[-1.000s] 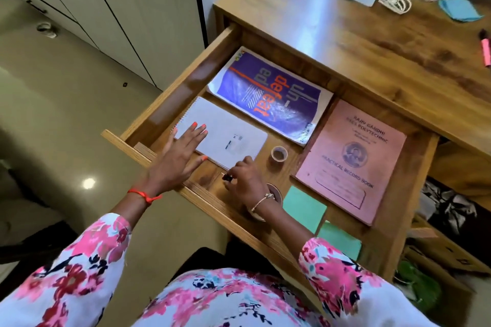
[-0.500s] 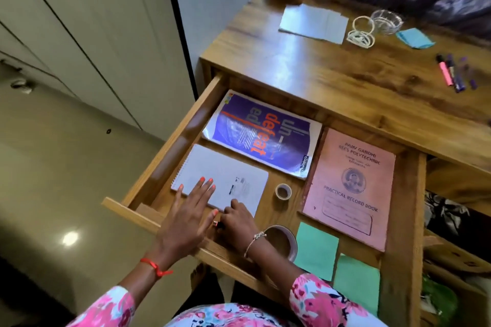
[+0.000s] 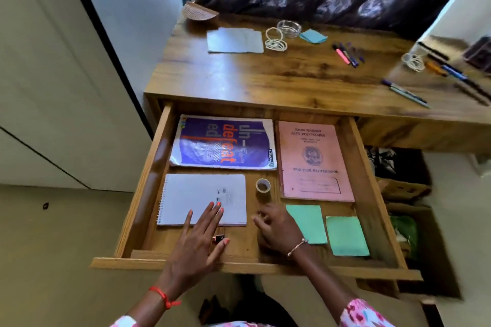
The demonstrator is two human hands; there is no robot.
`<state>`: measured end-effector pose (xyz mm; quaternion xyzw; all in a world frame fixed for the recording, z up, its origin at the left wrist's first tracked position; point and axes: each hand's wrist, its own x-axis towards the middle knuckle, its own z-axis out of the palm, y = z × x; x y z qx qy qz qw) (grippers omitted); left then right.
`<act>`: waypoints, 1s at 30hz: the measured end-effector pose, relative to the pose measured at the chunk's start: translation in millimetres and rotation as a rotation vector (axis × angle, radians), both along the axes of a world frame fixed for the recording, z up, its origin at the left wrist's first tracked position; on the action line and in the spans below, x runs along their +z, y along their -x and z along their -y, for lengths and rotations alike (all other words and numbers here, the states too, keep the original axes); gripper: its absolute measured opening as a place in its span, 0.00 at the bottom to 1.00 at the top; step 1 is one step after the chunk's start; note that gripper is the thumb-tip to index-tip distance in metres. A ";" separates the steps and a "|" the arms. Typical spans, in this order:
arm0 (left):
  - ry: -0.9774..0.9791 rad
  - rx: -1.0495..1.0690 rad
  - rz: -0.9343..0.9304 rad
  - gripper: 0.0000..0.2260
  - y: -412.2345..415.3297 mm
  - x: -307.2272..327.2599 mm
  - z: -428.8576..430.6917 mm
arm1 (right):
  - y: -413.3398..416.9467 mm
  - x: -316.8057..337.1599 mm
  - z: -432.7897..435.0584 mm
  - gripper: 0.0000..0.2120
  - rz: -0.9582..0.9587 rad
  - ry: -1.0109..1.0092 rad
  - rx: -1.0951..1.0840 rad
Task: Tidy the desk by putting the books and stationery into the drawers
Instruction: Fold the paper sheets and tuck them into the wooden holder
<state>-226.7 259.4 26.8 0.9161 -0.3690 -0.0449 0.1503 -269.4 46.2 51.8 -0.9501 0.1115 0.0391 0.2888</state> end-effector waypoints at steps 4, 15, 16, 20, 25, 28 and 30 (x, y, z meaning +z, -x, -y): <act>0.025 -0.082 0.011 0.30 -0.7 -0.1 -2.6 | 30.6 3.8 -8.4 0.13 0.061 0.018 -0.124; 0.046 -0.314 0.109 0.34 -10.8 3.9 -1.3 | 44.0 -22.3 -27.2 0.23 0.162 0.272 -0.205; 0.045 -0.323 0.112 0.35 -14.1 4.0 0.6 | 40.4 -22.5 -25.6 0.23 0.168 0.276 -0.206; 0.027 -0.331 0.112 0.35 -33.0 2.7 9.1 | 21.3 -20.5 -18.7 0.22 0.193 0.294 -0.222; 0.003 -0.331 0.124 0.35 -64.7 3.4 24.8 | -9.7 -19.4 -3.9 0.22 0.213 0.309 -0.222; 0.003 -0.329 0.141 0.35 -87.3 3.4 36.1 | -32.4 -19.3 6.3 0.21 0.232 0.308 -0.220; -0.008 -0.332 0.155 0.35 -103.3 3.0 43.7 | -48.5 -18.9 14.2 0.21 0.244 0.297 -0.227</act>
